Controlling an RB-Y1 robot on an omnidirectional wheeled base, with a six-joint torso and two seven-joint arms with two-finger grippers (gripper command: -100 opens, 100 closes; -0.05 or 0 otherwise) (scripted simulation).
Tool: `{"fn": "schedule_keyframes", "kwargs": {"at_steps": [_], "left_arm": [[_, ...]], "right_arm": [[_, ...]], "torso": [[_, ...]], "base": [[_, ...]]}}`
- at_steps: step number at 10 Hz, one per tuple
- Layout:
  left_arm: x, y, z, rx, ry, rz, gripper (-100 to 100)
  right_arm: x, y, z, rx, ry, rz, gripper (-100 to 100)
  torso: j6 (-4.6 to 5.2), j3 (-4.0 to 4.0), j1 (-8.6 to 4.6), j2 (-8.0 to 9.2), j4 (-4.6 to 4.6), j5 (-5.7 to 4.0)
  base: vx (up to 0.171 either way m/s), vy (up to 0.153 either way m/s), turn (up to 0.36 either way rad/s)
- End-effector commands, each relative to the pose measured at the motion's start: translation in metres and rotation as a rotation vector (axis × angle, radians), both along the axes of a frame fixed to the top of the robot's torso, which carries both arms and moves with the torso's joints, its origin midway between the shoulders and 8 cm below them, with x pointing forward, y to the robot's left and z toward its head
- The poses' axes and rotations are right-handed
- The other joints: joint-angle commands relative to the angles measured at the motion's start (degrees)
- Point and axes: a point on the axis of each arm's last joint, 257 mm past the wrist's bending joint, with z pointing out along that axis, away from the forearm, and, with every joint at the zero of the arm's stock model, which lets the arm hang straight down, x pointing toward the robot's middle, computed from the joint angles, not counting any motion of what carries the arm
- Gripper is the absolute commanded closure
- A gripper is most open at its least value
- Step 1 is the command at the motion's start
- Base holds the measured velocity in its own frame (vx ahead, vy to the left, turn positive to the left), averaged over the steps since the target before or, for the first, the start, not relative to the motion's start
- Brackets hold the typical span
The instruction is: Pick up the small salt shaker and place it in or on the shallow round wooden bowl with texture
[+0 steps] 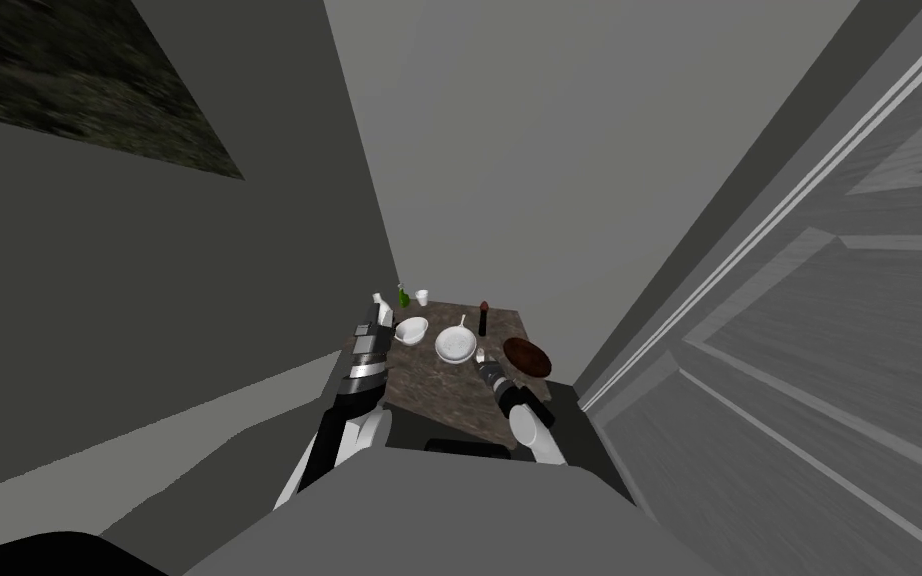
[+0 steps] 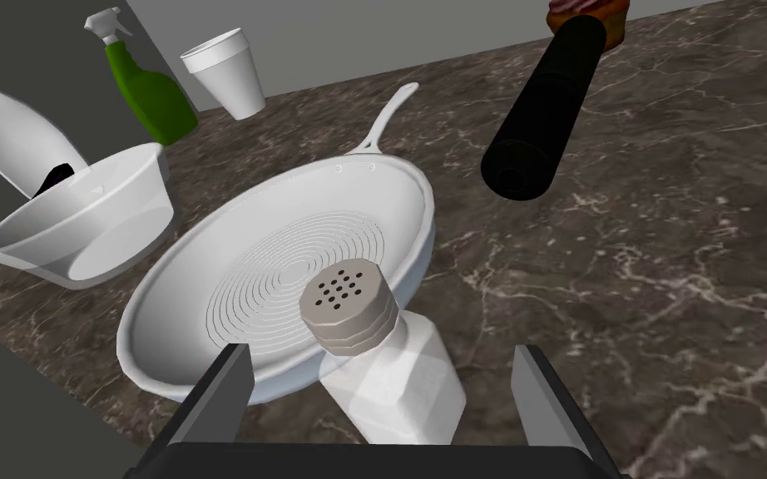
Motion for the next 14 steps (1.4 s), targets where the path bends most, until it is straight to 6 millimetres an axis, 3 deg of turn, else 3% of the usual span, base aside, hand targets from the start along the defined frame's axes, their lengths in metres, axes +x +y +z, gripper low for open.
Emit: {"fn": "schedule_keyframes", "kwargs": {"at_steps": [1, 2, 3, 7, 8, 9, 10, 11, 12, 14], "left_arm": [[0.000, 0.000, 0.000, 0.000, 0.000, 0.000, 0], [0.000, 0.000, 0.000, 0.000, 0.000, 0.000, 0], [0.000, 0.000, 0.000, 0.000, 0.000, 0.000, 0], [0.000, 0.000, 0.000, 0.000, 0.000, 0.000, 0], [0.000, 0.000, 0.000, 0.000, 0.000, 0.000, 0], [0.000, 0.000, 0.000, 0.000, 0.000, 0.000, 0], [0.000, 0.000, 0.000, 0.000, 0.000, 0.000, 0], [0.000, 0.000, 0.000, 0.000, 0.000, 0.000, 0], [0.000, 0.000, 0.000, 0.000, 0.000, 0.000, 0], [0.000, 0.000, 0.000, 0.000, 0.000, 0.000, 0]], "right_arm": [[0.009, -0.013, 0.001, 0.001, -0.002, -0.019, -100], [0.006, -0.007, 0.000, 0.000, -0.002, -0.012, -100], [0.007, -0.008, 0.000, 0.001, -0.002, -0.014, 100], [0.007, -0.008, 0.000, 0.001, -0.002, -0.014, 100], [0.007, -0.008, 0.000, 0.001, -0.002, -0.014, 0], [-0.002, 0.003, 0.002, 0.001, -0.001, 0.003, 100], [0.002, -0.002, 0.002, 0.002, -0.003, -0.005, 100], [0.001, -0.001, 0.002, 0.001, -0.002, -0.003, 0], [-0.002, -0.006, -0.002, -0.026, 0.003, 0.022, 100], [-0.001, -0.009, 0.001, -0.041, 0.004, 0.053, 100]], "torso": [[0.00, 0.00, 0.00, 0.00, 0.00, 0.00], [0.01, -0.04, 0.09, -0.07, -0.02, 0.03], [0.03, -0.01, -0.02, -0.01, -0.01, 0.01], [0.02, 0.06, -0.14, 0.11, 0.01, -0.02], [0.03, 0.06, -0.15, 0.11, 0.01, -0.02], [0.03, 0.06, -0.15, 0.11, 0.01, -0.03], [0.09, 0.12, -0.31, 0.23, 0.02, -0.05], [0.04, 0.11, -0.27, 0.20, 0.03, -0.05], [0.04, 0.08, -0.20, 0.15, 0.02, -0.04], [0.03, 0.23, -0.20, 0.59, -0.10, -0.06]], "base": [[0.047, 0.075, 0.131], [0.024, 0.030, 0.013], [0.004, 0.005, -0.007], [0.000, 0.000, 0.000], [0.000, 0.000, 0.000], [-0.028, -0.046, -0.157], [-0.020, -0.026, -0.037], [0.000, 0.000, 0.000], [-0.075, 0.011, 0.049], [-0.117, -0.029, 0.056]]}}
